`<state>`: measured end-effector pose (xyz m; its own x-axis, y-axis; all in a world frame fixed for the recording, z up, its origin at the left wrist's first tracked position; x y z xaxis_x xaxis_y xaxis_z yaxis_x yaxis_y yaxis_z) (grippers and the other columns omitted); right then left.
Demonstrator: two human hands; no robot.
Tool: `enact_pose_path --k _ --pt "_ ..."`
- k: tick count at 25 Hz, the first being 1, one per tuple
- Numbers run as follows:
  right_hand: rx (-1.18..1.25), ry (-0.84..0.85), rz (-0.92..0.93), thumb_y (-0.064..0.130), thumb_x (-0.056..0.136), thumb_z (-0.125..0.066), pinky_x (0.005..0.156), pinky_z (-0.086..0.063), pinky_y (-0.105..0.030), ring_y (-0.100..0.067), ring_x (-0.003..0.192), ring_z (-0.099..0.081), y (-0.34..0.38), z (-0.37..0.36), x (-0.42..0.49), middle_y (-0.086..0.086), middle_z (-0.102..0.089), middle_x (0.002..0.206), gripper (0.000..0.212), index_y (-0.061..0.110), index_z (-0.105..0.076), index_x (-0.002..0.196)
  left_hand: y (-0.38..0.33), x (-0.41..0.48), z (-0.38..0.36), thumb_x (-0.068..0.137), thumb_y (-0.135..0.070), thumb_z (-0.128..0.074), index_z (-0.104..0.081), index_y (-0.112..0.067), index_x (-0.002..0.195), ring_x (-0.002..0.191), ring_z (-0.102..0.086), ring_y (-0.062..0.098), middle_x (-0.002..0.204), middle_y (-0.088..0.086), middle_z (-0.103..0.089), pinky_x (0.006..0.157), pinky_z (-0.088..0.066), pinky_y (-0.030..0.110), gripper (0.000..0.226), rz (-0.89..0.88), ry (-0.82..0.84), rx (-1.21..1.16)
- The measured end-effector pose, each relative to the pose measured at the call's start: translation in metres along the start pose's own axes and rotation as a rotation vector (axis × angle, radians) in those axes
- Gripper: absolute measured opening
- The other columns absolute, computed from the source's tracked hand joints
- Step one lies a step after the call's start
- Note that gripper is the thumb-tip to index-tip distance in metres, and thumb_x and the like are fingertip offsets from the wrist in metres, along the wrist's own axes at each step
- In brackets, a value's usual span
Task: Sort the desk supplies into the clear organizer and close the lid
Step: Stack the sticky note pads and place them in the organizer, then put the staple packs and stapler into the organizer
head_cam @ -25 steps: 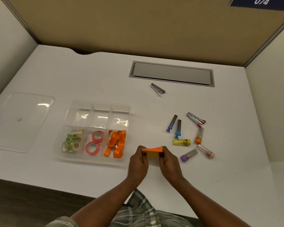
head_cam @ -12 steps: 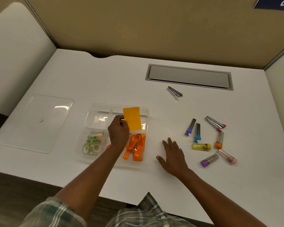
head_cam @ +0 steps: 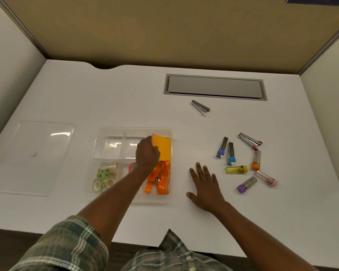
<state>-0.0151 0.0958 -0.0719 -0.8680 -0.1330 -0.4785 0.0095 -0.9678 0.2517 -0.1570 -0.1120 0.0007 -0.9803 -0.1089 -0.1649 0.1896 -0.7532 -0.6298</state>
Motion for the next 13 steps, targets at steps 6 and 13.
enact_pose_path --k 6,13 --pt "0.159 -0.518 -0.082 0.036 0.091 -0.062 0.099 -0.048 -0.042 -0.031 0.129 -0.050 -0.022 0.093 -0.009 -0.012 -0.049 0.144 0.048 0.016 -0.056 0.134 -0.026 -0.025 0.000 0.088 -0.021 -0.068 -0.053 -0.008 0.136 0.122 -0.051 0.032 0.132 0.016 -0.053 0.099 -0.044 0.040 0.052 -0.156 -0.033 0.058" --pt "0.275 -0.426 -0.479 0.026 0.094 -0.058 0.090 -0.048 -0.044 -0.036 0.113 -0.056 -0.115 0.118 0.008 -0.018 -0.054 0.127 0.060 0.013 -0.034 0.147 -0.065 -0.069 -0.021 0.087 -0.022 -0.070 -0.061 -0.011 0.125 0.116 -0.055 0.028 0.122 0.010 -0.059 0.090 -0.047 0.036 0.040 -0.253 -0.002 -0.042"
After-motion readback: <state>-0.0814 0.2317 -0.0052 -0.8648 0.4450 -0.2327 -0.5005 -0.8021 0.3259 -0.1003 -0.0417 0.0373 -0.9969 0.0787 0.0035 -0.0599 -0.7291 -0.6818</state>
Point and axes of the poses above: each hand's wrist, its own x-axis towards the middle knuckle, its own z-axis out of the back of the hand, y = z × x, the point moved 8 cm from there along x, towards the middle knuckle
